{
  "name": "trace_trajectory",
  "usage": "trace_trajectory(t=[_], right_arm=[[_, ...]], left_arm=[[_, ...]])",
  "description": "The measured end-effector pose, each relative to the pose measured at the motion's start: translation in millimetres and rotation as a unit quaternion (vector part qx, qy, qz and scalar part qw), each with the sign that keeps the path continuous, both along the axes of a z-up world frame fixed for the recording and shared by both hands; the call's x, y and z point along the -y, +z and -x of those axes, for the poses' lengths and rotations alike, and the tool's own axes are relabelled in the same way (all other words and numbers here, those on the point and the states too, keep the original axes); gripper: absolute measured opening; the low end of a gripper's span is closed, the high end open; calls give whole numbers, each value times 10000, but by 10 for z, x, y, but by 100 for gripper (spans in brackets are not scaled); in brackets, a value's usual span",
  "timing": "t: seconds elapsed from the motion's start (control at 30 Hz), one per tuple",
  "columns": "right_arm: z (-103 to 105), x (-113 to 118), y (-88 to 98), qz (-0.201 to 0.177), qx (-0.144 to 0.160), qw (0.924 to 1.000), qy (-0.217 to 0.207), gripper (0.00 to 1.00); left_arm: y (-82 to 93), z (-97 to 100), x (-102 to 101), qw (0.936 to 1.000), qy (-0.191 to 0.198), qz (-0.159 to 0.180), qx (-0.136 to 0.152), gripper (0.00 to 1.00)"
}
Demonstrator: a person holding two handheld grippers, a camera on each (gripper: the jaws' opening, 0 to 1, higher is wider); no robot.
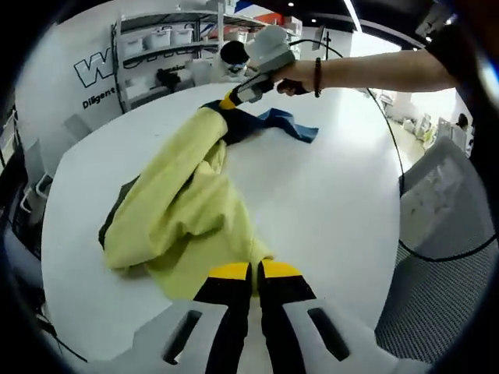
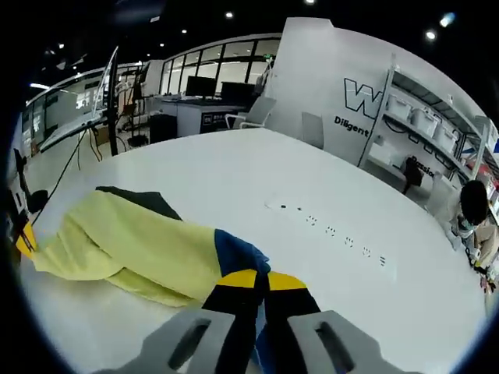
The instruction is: Fold the garment on the visible template until the final outline fits inside the template.
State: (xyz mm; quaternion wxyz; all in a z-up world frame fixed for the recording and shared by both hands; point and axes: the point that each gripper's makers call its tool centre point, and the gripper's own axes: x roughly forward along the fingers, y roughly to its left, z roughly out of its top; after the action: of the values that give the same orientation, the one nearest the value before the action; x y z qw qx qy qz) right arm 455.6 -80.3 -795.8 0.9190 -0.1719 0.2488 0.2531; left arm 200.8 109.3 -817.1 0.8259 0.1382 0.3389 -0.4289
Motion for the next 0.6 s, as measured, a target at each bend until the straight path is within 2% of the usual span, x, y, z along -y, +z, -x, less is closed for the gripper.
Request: trace_trajectory(t=[0.03, 0.13, 0.2, 0.23, 0.33, 0.4, 0.47, 0.53, 0.6], right_arm=[[-34, 29, 10, 4, 21, 10000, -71, 0], [-111, 99, 10, -6, -6, 9998, -212, 0], [-149, 142, 6, -31, -50, 9995, -317, 0], [-157, 153, 10, -23, -38, 9994, -332, 0], [-208, 204, -20, -15, -70, 9991, -420, 0], [-204, 214, -51, -67, -140, 9988, -467, 0], [-198, 234, -91, -2, -172, 9987, -483, 0], [-170, 236, -134, 12, -241, 9984, -505, 0], [-167, 249, -157, 44, -273, 9982, -525, 0]], left_arm=[[6, 15, 7, 10000, -41, 20, -1, 4], [20, 235, 99, 9982, -434, 262, -327, 4], [26, 345, 134, 9960, -536, 431, -565, 4], [10, 423, 142, 9941, -658, 436, -740, 4], [50, 590, 196, 9864, -885, 773, -1148, 4], [46, 613, 168, 9858, -960, 757, -1151, 4], [61, 699, 185, 9806, -1109, 889, -1348, 4], [26, 665, 168, 9830, -1082, 789, -1257, 4], [12, 728, 192, 9791, -1176, 811, -1444, 4]])
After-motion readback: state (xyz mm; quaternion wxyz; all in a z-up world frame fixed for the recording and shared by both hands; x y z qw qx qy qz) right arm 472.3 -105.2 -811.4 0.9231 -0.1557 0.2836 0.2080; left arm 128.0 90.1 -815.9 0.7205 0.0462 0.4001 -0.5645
